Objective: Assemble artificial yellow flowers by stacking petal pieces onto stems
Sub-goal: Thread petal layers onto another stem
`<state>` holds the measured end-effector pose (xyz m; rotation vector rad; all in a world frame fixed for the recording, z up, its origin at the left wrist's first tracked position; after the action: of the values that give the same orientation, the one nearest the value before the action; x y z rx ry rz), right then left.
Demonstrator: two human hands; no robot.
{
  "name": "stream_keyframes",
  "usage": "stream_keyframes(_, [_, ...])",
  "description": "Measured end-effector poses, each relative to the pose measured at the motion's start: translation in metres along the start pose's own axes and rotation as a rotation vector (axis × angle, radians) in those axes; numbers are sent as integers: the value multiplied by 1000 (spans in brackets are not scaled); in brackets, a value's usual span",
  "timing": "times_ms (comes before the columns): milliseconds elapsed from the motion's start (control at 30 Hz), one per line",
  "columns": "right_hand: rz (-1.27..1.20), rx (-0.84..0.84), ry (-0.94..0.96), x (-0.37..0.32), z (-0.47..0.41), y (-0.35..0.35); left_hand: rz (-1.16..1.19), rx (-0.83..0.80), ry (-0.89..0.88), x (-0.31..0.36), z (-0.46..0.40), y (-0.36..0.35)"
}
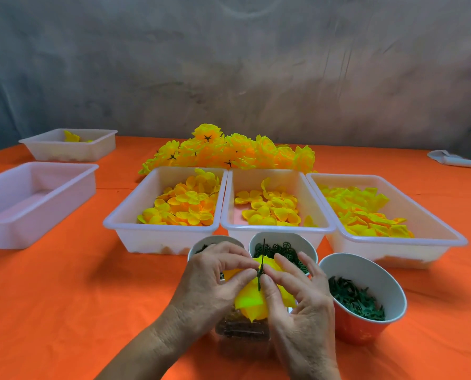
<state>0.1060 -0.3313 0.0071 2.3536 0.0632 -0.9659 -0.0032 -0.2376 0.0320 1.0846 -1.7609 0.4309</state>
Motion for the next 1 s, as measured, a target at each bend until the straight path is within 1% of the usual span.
stream_keyframes(67, [-37,-76,-28,1,-2,0,-23,0,-22,1,0,0])
stream_keyframes(133, [-28,-104,-27,2,-4,-1,-89,-10,-90,5,-2,-1])
stream_keyframes(200, [-26,-99,-20,2,-5,-2,-168,-18,-159,7,-4,-2])
stream_keyframes(300, [-19,-69,-6,1,-5,-2,-231,-32,-204,6,-6,-3])
stream_keyframes(367, [-16,-106,-25,2,-5,-3,-211,-47,-180,3,-7,-3])
stream_keyframes(433, [-43,-180,-44,1,-8,-1,-150,-49,-139,3,-7,-1])
stream_keyframes(533, [-65,-264,-17,-1,-15,4,-63,-9,-72,0,-5,6])
stream_keyframes(667, [-60,-275,34,-8,-22,8,-60,144,-62,4,-5,26])
stream_keyframes(733, [-31,-274,53,-11,-25,7,-81,183,-63,9,-5,31])
stream_keyframes(867, [47,-320,85,-14,-30,4,-92,209,-23,11,-4,34])
stream_keyframes(1000, [30,-304,111,-21,-37,10,9,215,57,4,-3,35])
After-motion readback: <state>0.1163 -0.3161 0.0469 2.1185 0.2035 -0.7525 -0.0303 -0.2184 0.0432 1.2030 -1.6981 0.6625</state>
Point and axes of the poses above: each hand's wrist, its own z-axis away from the middle knuckle, its own y-axis out of the back of the hand, x = y × z, the point moved 6 cm from there along -z, towards the middle knuckle, and after that the axes turned 14 degrees about z, right-handed, at the moved point
